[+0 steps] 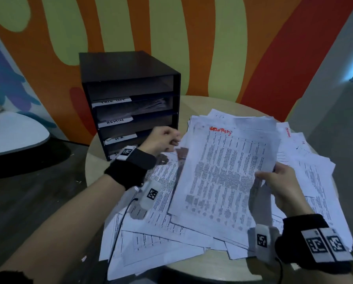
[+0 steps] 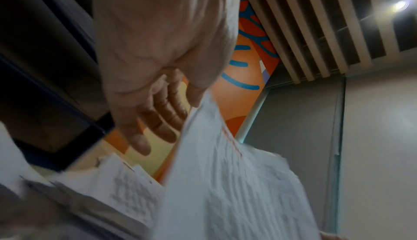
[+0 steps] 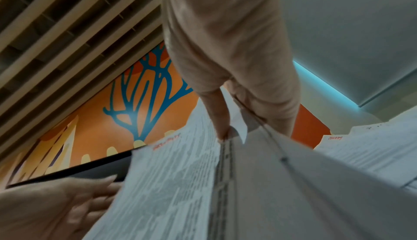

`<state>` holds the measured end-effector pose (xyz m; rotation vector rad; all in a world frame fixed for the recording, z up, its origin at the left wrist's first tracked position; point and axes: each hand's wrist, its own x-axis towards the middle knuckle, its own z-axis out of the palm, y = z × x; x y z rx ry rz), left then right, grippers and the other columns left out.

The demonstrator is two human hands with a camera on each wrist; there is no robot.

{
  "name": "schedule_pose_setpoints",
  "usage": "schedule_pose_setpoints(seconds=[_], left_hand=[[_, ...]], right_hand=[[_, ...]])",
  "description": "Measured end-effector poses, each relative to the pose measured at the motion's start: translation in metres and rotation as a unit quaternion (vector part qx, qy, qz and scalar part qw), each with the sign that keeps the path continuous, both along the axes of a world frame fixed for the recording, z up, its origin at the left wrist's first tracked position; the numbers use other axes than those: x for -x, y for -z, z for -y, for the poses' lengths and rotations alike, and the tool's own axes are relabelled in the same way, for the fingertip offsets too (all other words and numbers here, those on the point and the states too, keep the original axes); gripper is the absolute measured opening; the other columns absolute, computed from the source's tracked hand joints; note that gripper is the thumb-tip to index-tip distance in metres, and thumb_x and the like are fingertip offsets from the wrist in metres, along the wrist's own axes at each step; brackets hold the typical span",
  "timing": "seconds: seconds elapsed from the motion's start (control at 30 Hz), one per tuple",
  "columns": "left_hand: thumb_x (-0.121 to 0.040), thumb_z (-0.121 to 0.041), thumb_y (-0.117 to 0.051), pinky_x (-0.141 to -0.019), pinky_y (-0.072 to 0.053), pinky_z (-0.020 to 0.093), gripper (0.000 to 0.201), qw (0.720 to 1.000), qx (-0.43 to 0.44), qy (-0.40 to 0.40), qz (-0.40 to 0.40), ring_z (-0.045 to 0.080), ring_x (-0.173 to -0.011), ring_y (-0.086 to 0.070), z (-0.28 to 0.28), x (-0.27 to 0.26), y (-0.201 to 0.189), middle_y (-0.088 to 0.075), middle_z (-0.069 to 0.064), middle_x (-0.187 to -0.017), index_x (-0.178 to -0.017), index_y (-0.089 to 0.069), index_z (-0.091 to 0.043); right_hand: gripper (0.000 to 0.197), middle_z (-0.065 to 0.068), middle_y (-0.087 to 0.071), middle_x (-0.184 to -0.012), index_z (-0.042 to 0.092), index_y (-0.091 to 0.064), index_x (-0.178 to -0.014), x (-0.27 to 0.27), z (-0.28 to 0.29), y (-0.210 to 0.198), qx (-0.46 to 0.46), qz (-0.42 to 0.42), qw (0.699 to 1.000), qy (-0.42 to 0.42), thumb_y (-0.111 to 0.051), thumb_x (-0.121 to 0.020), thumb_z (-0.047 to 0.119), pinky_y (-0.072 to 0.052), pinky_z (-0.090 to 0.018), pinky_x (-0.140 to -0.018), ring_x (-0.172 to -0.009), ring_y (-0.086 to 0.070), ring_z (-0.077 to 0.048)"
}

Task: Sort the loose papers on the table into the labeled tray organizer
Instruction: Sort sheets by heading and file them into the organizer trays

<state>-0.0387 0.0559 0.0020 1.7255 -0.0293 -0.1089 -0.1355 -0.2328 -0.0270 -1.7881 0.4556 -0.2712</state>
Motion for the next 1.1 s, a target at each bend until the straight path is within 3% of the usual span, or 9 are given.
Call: schedule_pose_setpoints(seconds=[0.2, 0.33, 0.43, 0.6, 0.67, 0.8, 0.9, 1.0, 1.1], left_hand=[[-0.089, 0.004, -0.06, -0.058, -0.042, 0.03, 0.019, 0.988, -0.084, -0.09, -0.092, 0.021, -0.066, -0.047, -0.062, -0.011, 0.029, -0.051, 0.011, -0.089, -0.103, -0.053, -0.007], [-0.089, 0.009, -0.059, -0.062, -0.051, 0.028, 0.044, 0.981, -0.078, -0.09, -0.15, 0.025, -0.098, -0.055, -0.064, -0.012, 0.046, -0.057, 0.013, -0.116, -0.129, -0.046, -0.004], [-0.086, 0.003, -0.067, -0.071, -0.054, 0.03, 0.057, 0.977, -0.155, -0.071, -0.128, 0.027, -0.102, -0.06, -0.063, -0.018, 0.055, -0.059, 0.023, -0.125, -0.138, -0.042, 0.003], [-0.079, 0.0, -0.072, -0.073, -0.049, 0.029, 0.008, 0.967, -0.24, -0.085, -0.017, 0.025, -0.088, -0.063, -0.058, -0.018, 0.055, -0.068, 0.012, -0.087, -0.086, -0.071, -0.003], [-0.076, 0.002, -0.072, -0.07, -0.05, 0.031, 0.008, 0.95, -0.305, -0.063, -0.014, 0.027, -0.081, -0.065, -0.061, -0.019, 0.054, -0.068, 0.013, -0.079, -0.071, -0.069, -0.004], [-0.076, -0.002, -0.067, -0.057, -0.045, 0.03, 0.012, 0.865, -0.493, 0.027, -0.088, 0.031, -0.072, -0.066, -0.072, -0.015, 0.045, -0.062, 0.012, -0.071, -0.072, -0.056, -0.004], [-0.079, -0.005, -0.066, -0.056, -0.044, 0.029, 0.017, 0.836, -0.538, 0.047, -0.101, 0.025, -0.069, -0.061, -0.077, -0.012, 0.041, -0.059, 0.009, -0.072, -0.072, -0.051, -0.007], [-0.079, -0.028, -0.077, -0.062, -0.044, 0.03, 0.033, 0.891, -0.454, 0.017, -0.004, 0.023, -0.076, -0.059, -0.072, -0.011, 0.04, -0.062, 0.008, -0.087, -0.094, -0.057, -0.007], [-0.079, -0.034, -0.077, -0.088, -0.053, 0.036, 0.069, 0.983, -0.162, 0.086, -0.011, 0.019, -0.098, -0.062, -0.046, 0.0, 0.022, -0.061, 0.006, -0.114, -0.134, -0.04, -0.013]], right_hand=[[0.022, -0.019, -0.063, -0.093, -0.002, -0.064, -0.1, 0.001, 0.012, 0.002, 0.011, -0.005, 1.0, 0.022, -0.057, -0.083, -0.014, -0.044, -0.03, -0.061, -0.075, -0.055, -0.026], [0.028, -0.018, -0.065, -0.097, 0.0, -0.064, -0.109, 0.001, 0.012, 0.002, 0.0, -0.008, 1.0, 0.026, -0.058, -0.085, -0.012, -0.047, -0.034, -0.069, -0.081, -0.058, -0.029], [0.03, -0.016, -0.065, -0.096, -0.003, -0.063, -0.113, 0.001, 0.013, 0.004, 0.001, -0.015, 0.999, 0.03, -0.058, -0.085, -0.011, -0.048, -0.032, -0.067, -0.08, -0.059, -0.03], [0.031, -0.019, -0.065, -0.097, -0.005, -0.063, -0.113, -0.001, 0.016, 0.006, -0.001, -0.019, 0.999, 0.037, -0.059, -0.083, -0.012, -0.046, -0.032, -0.066, -0.078, -0.057, -0.029], [0.032, -0.018, -0.064, -0.096, -0.005, -0.063, -0.114, 0.0, 0.016, 0.006, -0.003, -0.021, 0.999, 0.038, -0.059, -0.084, -0.012, -0.044, -0.03, -0.063, -0.075, -0.056, -0.028], [0.032, -0.018, -0.065, -0.096, -0.006, -0.063, -0.113, 0.0, 0.019, 0.007, -0.004, -0.025, 0.999, 0.044, -0.058, -0.083, -0.013, -0.046, -0.032, -0.067, -0.077, -0.057, -0.029], [0.027, -0.02, -0.065, -0.097, -0.004, -0.065, -0.108, 0.0, 0.019, 0.006, -0.007, -0.027, 0.999, 0.047, -0.057, -0.083, -0.013, -0.047, -0.037, -0.071, -0.078, -0.058, -0.03], [0.027, -0.02, -0.067, -0.1, -0.003, -0.065, -0.108, 0.001, 0.015, 0.002, -0.02, -0.016, 0.999, 0.041, -0.058, -0.084, -0.011, -0.047, -0.041, -0.077, -0.085, -0.06, -0.033], [0.026, -0.014, -0.069, -0.097, 0.001, -0.065, -0.109, 0.003, 0.008, -0.004, -0.061, 0.003, 0.998, 0.025, -0.058, -0.086, -0.009, -0.05, -0.038, -0.075, -0.087, -0.063, -0.032]])
